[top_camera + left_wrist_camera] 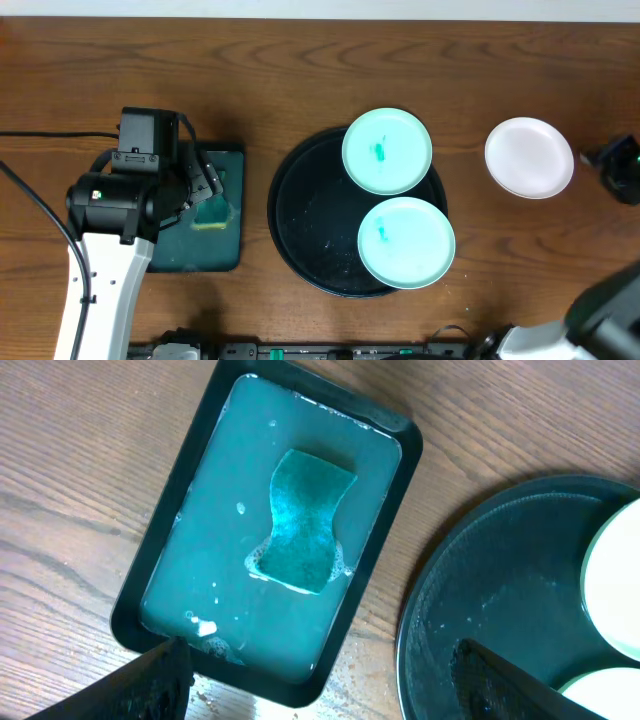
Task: Clean dirty plates on tray and stack at the side
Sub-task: 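Carry the white plate right and set it on the table, then move the right gripper to the upper green plate and drag it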
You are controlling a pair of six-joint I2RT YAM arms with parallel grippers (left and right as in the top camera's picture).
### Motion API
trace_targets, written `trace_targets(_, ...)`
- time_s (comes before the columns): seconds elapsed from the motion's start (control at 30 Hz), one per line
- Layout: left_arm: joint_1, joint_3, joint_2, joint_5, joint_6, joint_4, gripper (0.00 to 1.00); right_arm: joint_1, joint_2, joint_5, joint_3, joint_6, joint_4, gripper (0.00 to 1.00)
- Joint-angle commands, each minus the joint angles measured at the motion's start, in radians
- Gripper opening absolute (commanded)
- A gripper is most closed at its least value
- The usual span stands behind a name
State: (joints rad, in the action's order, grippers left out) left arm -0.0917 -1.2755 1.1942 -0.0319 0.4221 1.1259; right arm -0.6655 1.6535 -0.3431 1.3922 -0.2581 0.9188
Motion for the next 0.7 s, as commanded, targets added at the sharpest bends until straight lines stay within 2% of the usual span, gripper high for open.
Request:
trace_targets(0.0, 0.001, 0.000, 0.003, -0.005, -0.002, 0.004, 0.83, 0.096, -0.195, -0.061, 0.008, 0.073, 0.054, 0.66)
trace_targets(0.03, 0.001, 0.000, 0.003, -0.005, -0.002, 0.004, 0.83, 0.122, -0.232, -0.062, 0.008, 0.073, 0.064, 0.61)
trace_targets(0.1, 0.001, 0.000, 0.003, -0.005, -0.002, 0.003, 0.83, 0.180, -0.297, -0.084, 0.008, 0.072, 0.078, 0.42)
trace_targets(0.13, 0.001, 0.000, 0.003, -0.005, -0.002, 0.003, 0.83, 0.216, -0.325, -0.109, 0.008, 0.072, 0.082, 0.47)
trace_targets(0.17, 0.001, 0.000, 0.003, -0.005, -0.002, 0.003, 0.83, 0.253, -0.348, -0.137, 0.008, 0.074, 0.085, 0.67)
trace_targets(0.2, 0.001, 0.000, 0.003, -0.005, -0.002, 0.003, 0.83, 0.288, -0.360, -0.154, 0.008, 0.084, 0.090, 0.94)
trace_targets(0.23, 0.001, 0.000, 0.003, -0.005, -0.002, 0.003, 0.83, 0.320, -0.366, -0.164, 0.008, 0.100, 0.099, 0.99)
trace_targets(0.37, 0.001, 0.000, 0.003, -0.005, -0.002, 0.003, 0.83, 0.426, -0.344, -0.162, 0.000, 0.152, 0.140, 0.99)
trace_targets(0.53, 0.001, 0.000, 0.003, -0.005, -0.002, 0.003, 0.83, 0.536, -0.225, -0.108, -0.015, 0.169, 0.164, 0.99)
trace_targets(0.67, 0.001, 0.002, 0.003, -0.005, -0.002, 0.003, 0.83, 0.599, -0.064, 0.024, -0.015, 0.029, 0.238, 0.98)
